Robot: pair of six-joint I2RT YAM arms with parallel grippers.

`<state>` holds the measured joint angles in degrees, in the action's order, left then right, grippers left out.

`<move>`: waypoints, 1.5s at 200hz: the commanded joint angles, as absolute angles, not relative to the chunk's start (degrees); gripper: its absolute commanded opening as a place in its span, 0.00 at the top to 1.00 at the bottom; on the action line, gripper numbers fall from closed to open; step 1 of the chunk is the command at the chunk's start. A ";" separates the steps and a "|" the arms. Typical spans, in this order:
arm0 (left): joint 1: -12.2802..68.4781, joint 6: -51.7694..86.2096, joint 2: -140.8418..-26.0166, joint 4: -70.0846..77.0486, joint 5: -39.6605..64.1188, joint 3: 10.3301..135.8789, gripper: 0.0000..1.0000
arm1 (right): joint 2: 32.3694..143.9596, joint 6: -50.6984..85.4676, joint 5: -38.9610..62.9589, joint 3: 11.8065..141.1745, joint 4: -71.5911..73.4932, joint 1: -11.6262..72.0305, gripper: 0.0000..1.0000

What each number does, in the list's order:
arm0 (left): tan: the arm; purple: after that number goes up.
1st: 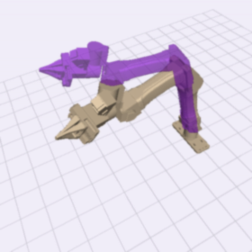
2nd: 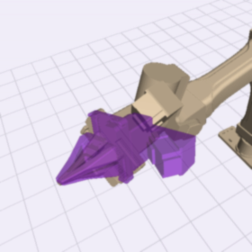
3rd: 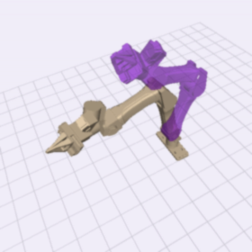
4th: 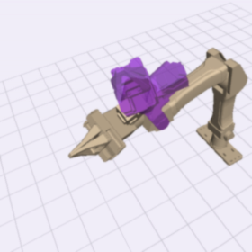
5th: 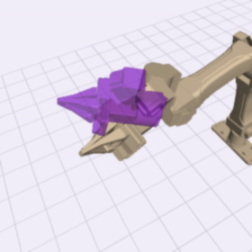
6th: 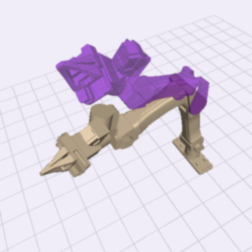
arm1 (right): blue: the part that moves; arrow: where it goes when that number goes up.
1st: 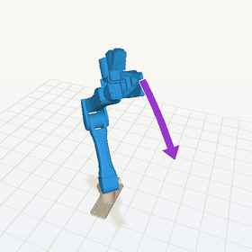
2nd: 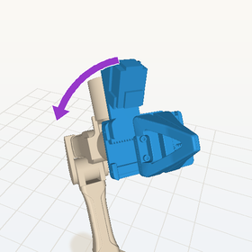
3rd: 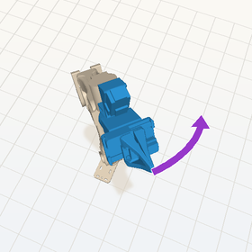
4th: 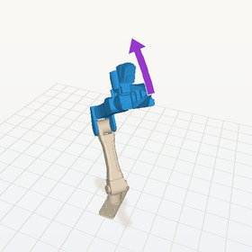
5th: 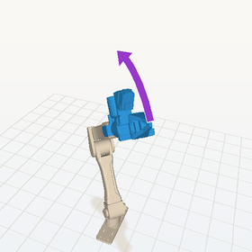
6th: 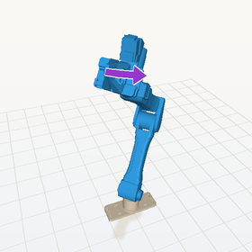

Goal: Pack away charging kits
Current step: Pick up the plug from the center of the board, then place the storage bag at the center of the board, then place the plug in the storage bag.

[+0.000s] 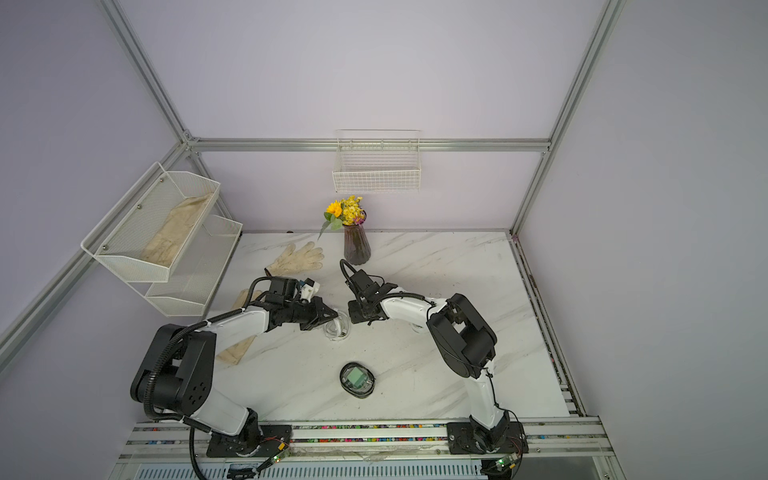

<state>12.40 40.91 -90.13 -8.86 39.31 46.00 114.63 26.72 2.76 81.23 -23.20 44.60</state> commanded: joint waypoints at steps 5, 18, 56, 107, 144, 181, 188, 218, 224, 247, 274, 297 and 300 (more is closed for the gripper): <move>12.39 40.34 -90.35 -7.88 40.66 45.89 0.90 | 112.11 30.64 10.10 80.35 -17.57 46.08 0.70; 12.39 40.80 -90.43 -6.95 41.52 45.61 0.90 | 112.79 30.76 10.44 80.59 -17.06 46.93 0.70; 11.96 43.15 -89.76 -2.49 43.78 43.61 0.91 | 115.43 31.11 12.96 80.48 -15.16 47.10 0.70; 10.49 42.74 -88.20 -0.10 47.48 40.52 0.94 | 117.31 30.59 15.73 81.18 -13.01 47.09 0.68; 9.67 45.57 -87.31 4.33 48.48 37.22 0.95 | 119.68 32.01 17.79 82.45 -10.91 47.11 0.67; 9.49 46.90 -87.21 6.45 49.45 35.96 0.95 | 120.95 33.30 18.50 84.89 -9.35 47.11 0.64; 9.49 47.29 -87.20 7.00 49.71 35.70 0.95 | 121.02 33.52 18.69 84.89 -8.73 47.09 0.61; 9.14 47.72 -87.36 7.39 49.72 35.27 0.94 | 121.05 33.66 19.15 84.73 -8.55 47.11 0.45; 9.06 47.64 -87.35 7.25 49.54 35.16 0.94 | 120.71 33.75 19.24 84.43 -8.50 47.11 0.43; 8.96 47.12 -87.50 6.24 49.18 35.16 0.94 | 118.55 33.62 19.07 83.09 -8.51 46.85 0.36; 8.88 46.67 -87.41 5.30 48.75 35.34 0.94 | 115.66 33.73 19.77 80.95 -8.56 45.96 0.35; 8.88 46.49 -87.45 4.79 48.51 35.65 0.93 | 114.46 34.36 19.16 79.45 -9.38 45.55 0.43; 8.87 46.49 -87.50 4.82 48.52 35.65 0.94 | 114.44 34.44 19.16 79.26 -9.48 45.54 0.44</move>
<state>7.90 46.94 -88.47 6.00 45.34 37.58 118.41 33.50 17.72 80.31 -13.80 45.58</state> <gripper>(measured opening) 0.067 0.579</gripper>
